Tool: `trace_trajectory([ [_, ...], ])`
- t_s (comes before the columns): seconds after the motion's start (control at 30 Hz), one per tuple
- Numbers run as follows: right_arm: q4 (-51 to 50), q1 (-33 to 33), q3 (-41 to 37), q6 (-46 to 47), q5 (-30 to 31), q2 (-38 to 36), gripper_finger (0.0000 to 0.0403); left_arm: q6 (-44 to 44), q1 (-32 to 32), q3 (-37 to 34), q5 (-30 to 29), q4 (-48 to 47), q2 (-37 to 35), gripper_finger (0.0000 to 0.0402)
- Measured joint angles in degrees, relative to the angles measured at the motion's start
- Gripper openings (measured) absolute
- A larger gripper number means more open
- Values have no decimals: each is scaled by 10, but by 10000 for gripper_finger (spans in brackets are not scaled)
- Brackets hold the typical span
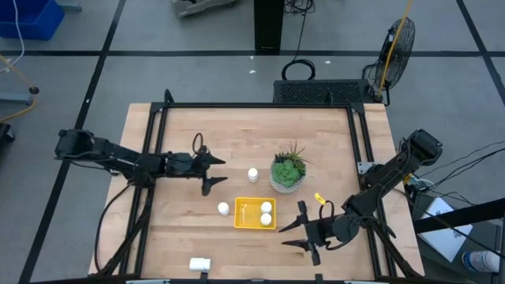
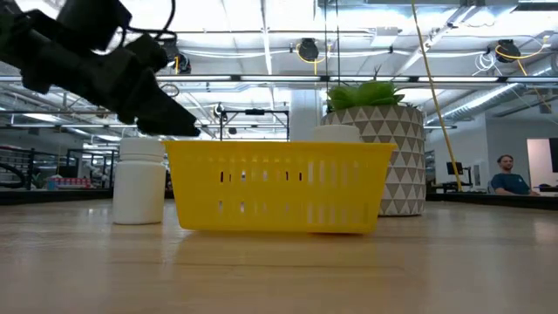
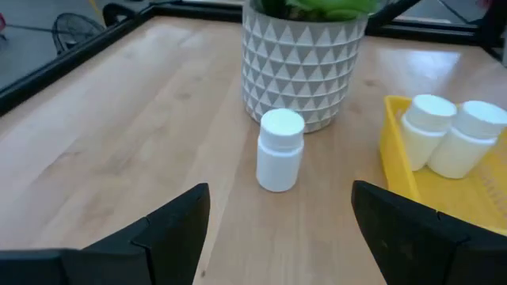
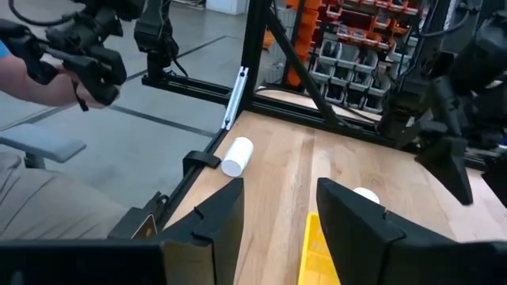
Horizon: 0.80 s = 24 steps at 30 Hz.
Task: Pick and place pill bottles into a basket
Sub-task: Put the top white pill bottle into the yellow bin
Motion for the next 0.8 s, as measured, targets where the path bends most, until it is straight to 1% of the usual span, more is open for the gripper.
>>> trace_trajectory([
  [0.23, 0, 0, -1, 0, 0, 0, 150, 6, 33, 0, 74, 131, 91, 310],
  [0.37, 0, 0, -1, 0, 0, 0, 150, 10, 34, 1, 91, 179, 132, 310],
  [0.5, 0, 0, -2, 0, 0, 0, 150, 19, 34, 24, 81, 168, 170, 310],
  [0.8, 0, 0, -2, 11, 0, 0, 150, 45, 48, 117, 69, 100, 246, 310],
])
